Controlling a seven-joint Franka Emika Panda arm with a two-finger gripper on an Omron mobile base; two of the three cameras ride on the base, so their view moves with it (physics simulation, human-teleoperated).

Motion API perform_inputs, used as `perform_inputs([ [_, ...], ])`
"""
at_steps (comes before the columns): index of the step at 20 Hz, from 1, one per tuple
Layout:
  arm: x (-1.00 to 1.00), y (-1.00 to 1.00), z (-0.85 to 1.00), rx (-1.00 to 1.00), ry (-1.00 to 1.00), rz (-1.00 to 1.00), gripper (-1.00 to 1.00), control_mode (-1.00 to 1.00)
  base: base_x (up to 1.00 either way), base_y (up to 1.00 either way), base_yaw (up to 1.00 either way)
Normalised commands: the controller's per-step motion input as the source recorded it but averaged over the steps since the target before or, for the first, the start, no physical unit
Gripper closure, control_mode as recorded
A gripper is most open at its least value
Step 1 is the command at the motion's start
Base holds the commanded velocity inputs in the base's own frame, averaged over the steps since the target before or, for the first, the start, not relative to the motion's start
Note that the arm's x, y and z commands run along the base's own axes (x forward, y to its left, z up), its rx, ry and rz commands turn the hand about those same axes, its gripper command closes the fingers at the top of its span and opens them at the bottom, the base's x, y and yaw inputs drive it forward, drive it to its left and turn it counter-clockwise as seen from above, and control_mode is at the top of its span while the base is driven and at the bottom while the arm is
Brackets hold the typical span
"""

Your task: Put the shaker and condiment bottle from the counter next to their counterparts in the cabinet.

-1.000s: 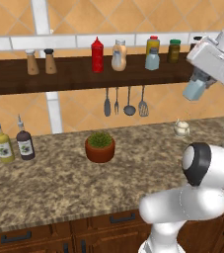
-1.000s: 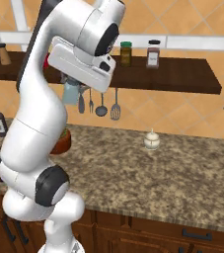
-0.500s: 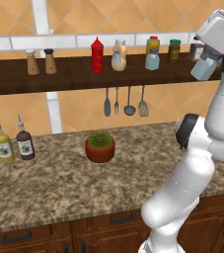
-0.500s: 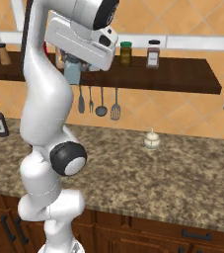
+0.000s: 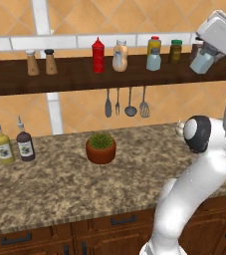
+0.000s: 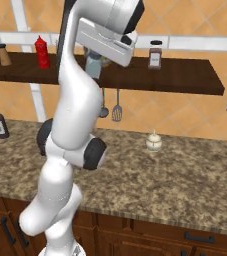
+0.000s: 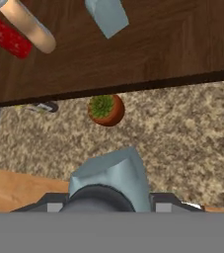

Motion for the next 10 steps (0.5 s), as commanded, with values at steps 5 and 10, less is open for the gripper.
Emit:
perform_inputs([
  [5, 0.65, -0.1, 0.0, -0.02, 0.07, 0.0, 1.0, -1.0, 0.0, 0.0, 0.0],
  [10, 0.35, 0.04, 0.0, -0.06, 0.07, -0.02, 1.0, -1.0, 0.0, 0.0, 0.0],
])
